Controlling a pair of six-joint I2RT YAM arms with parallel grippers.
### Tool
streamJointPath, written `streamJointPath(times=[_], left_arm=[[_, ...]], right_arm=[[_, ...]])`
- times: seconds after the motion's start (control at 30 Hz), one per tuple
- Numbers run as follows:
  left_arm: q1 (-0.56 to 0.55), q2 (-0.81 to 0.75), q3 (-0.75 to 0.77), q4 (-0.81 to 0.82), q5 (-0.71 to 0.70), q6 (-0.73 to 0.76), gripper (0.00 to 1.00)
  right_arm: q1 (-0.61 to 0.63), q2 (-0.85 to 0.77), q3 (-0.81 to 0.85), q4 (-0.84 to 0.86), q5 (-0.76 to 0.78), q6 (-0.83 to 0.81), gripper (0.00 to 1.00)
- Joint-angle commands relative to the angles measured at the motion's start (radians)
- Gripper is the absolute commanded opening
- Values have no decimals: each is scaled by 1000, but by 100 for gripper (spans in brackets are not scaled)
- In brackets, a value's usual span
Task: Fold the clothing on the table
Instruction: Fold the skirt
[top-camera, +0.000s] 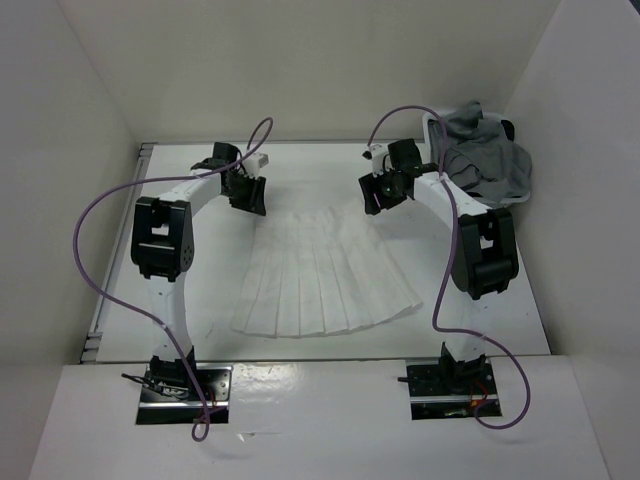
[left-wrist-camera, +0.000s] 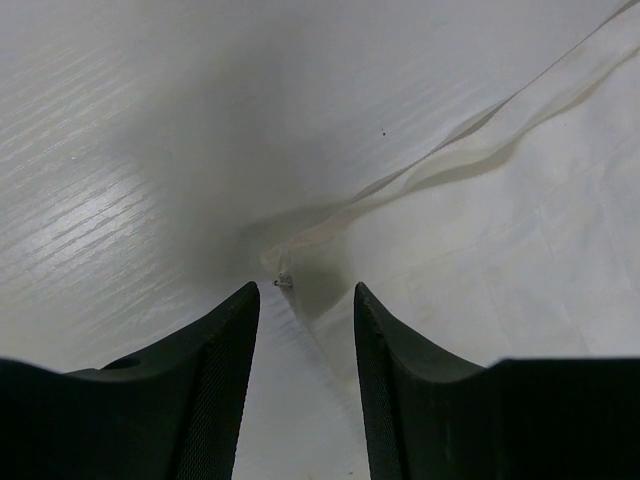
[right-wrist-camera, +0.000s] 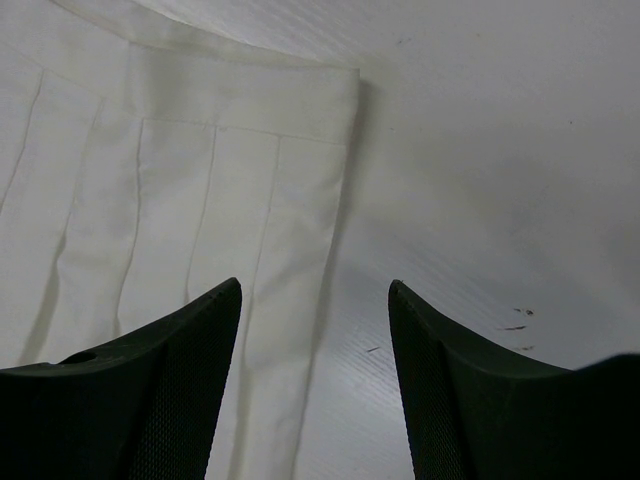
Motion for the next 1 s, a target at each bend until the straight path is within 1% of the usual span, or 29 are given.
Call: streamJointPath(times=[0.0,0.27,0.4,0.43,0.57,0.63,0.7,0.73,0.8,0.87,0.97], left_arm=[[0,35,10,-7,-4,9,50],[-9,64,29,-7,-14,9,50],[-9,73,38,-7,-14,9,48],[-9,73,38,-7,-14,9,44],[-9,73,47,-7,-14,9,37],[-9,73,47,-7,-4,9,31],[-9,73,38,-7,-4,9,29],[-9,73,38,-7,-4,9,24],[-9,73,38,-7,-4,9,23],[-9,73,29,-16,-4,9,17],[-9,64,29,-16,-4,9,17]], right_arm=[[-7,-6,30,23,-23,-9,66],[-7,-6,30,23,-23,-9,67],[-7,3,30,23,-23,-9,67],[-7,14,30,23,-23,-9,67],[-7,36,53,23,-23,-9,67],[-7,57,63,23,-9,-9,67],[-7,85,72,32,2,-18,67],[-7,85,81,32,2,-18,67],[-7,106,90,32,11,-18,67],[-7,118,115,32,11,-18,67],[-7,141,144,41,11,-18,67]])
